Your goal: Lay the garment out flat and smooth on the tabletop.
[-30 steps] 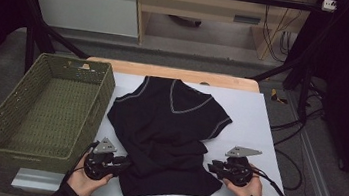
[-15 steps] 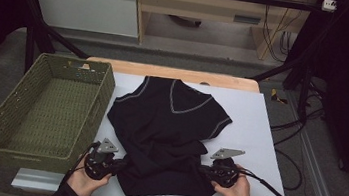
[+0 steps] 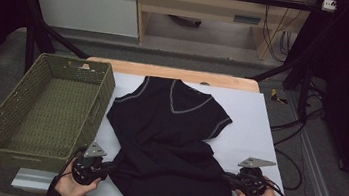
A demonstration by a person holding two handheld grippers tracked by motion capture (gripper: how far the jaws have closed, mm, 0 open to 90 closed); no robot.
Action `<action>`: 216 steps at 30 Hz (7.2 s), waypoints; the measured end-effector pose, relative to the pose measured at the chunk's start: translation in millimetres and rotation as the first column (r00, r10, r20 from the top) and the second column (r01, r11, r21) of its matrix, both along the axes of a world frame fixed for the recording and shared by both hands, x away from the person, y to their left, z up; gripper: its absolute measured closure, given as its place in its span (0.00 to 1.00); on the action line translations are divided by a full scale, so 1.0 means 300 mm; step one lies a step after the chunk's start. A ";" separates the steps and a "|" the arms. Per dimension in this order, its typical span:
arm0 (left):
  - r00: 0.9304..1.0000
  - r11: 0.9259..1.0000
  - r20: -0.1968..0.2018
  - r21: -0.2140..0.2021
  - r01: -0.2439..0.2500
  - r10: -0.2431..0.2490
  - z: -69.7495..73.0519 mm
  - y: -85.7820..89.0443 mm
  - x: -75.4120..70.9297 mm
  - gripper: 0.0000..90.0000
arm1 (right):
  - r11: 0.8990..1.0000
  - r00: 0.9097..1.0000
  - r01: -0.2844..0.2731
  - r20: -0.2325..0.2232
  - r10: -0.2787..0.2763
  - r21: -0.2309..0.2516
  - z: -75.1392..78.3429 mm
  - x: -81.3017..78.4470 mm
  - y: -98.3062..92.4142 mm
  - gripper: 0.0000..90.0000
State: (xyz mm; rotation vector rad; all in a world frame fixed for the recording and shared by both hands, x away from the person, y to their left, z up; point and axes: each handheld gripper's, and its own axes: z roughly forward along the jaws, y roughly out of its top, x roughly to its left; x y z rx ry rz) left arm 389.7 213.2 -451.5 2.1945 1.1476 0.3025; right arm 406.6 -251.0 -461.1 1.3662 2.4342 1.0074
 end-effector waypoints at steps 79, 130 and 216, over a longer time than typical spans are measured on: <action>0.998 1.000 0.064 -0.016 0.019 -0.018 -0.071 -0.027 0.067 0.94 | 0.984 0.973 0.179 0.143 -0.179 0.019 -0.060 0.483 0.157 0.49; 0.998 0.999 0.054 0.031 0.010 -0.012 -0.056 -0.018 -0.001 0.95 | 0.993 0.983 0.048 0.169 -0.066 0.107 0.007 0.057 -0.020 0.45; 0.992 0.994 0.059 0.021 0.108 -0.109 -0.068 -0.040 -0.119 0.86 | 0.998 0.998 0.027 0.049 -0.030 0.047 -0.056 -0.060 -0.041 0.93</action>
